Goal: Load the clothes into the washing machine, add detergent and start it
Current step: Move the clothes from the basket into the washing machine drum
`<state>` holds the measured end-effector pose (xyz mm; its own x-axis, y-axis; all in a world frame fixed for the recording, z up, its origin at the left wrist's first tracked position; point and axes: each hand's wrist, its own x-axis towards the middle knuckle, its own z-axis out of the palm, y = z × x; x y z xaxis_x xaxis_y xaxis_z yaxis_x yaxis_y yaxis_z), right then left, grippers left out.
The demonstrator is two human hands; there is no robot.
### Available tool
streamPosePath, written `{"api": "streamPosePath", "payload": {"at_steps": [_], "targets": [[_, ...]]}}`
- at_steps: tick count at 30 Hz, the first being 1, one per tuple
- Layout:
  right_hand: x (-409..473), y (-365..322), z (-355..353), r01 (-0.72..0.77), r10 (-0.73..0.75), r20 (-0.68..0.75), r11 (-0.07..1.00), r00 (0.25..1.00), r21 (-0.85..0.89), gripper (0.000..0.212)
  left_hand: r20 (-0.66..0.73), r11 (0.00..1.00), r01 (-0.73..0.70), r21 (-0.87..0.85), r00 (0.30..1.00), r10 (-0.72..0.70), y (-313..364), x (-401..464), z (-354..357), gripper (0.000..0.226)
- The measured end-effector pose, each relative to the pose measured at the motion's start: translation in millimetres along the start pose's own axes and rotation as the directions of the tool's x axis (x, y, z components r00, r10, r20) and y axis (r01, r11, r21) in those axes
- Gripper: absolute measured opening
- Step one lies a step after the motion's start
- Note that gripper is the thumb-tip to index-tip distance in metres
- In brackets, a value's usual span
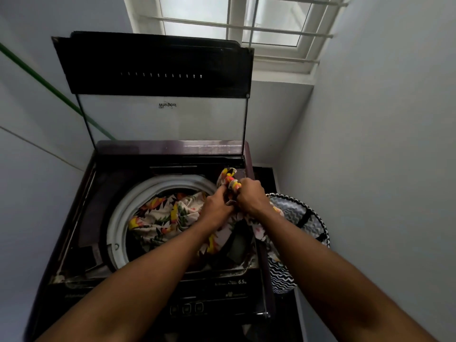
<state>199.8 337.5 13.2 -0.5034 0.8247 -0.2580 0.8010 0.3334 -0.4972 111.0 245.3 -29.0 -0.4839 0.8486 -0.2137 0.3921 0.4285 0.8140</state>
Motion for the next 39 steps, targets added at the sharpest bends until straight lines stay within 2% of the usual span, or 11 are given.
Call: {"api": "streamPosePath", "payload": {"at_steps": [7, 10, 15, 17, 19, 22, 25, 28, 30, 34, 39], "targets": [[0, -67, 13, 0.139, -0.139, -0.003, 0.987, 0.990, 0.076, 0.010, -0.231, 0.999, 0.033, -0.021, 0.972, -0.037, -11, -13, -53, 0.022], [-4, -93, 34, 0.126, -0.129, 0.011, 0.981, 0.992, 0.147, 0.026, -0.356, 0.988, 0.012, 0.157, 0.933, 0.045, -35, -21, -80, 0.016], [-12, -110, 76, 0.089, -0.187, 0.338, 0.954, 0.923, 0.285, 0.060, -0.357, 0.835, 0.187, 0.517, 0.934, 0.012, -118, -34, -116, 0.032], [-11, -108, 86, 0.147, -0.168, 0.149, 0.979, 0.974, 0.144, 0.041, -0.390, 0.739, 0.338, 0.583, 0.914, -0.111, -146, -42, -125, 0.043], [-10, -102, 90, 0.047, -0.067, -0.159, 0.991, 0.985, -0.126, 0.032, -0.450, 0.757, 0.422, 0.499, 0.873, -0.191, -158, -48, -129, 0.058], [-11, -89, 103, -0.287, 0.261, -0.170, 0.946, 0.950, -0.151, 0.055, -0.468, 0.847, 0.340, 0.409, 0.875, -0.126, -162, -47, -129, 0.059], [-5, -85, 132, -0.306, 0.306, -0.001, 0.950, 0.952, -0.070, 0.077, -0.353, 0.934, 0.247, 0.258, 0.924, -0.146, -165, -38, -120, 0.036], [3, -100, 166, -0.380, 0.309, 0.259, 0.874, 0.915, 0.302, 0.082, -0.233, 0.945, 0.257, 0.204, 0.950, -0.208, -167, -30, -112, 0.043], [-4, -106, 179, -0.308, 0.179, 0.366, 0.892, 0.913, 0.331, 0.068, -0.133, 0.947, 0.248, 0.202, 0.965, -0.225, -171, -24, -112, 0.053], [8, -96, 181, -0.043, -0.045, 0.560, 0.989, 0.827, 0.143, 0.039, 0.236, 0.937, 0.243, 0.251, 0.923, -0.303, -204, -14, -116, 0.080], [39, -84, 199, 0.049, 0.122, 0.443, 0.934, 0.888, -0.354, 0.046, 0.413, 0.865, 0.192, 0.464, 0.816, -0.403, -240, 0, -111, 0.086]]}}
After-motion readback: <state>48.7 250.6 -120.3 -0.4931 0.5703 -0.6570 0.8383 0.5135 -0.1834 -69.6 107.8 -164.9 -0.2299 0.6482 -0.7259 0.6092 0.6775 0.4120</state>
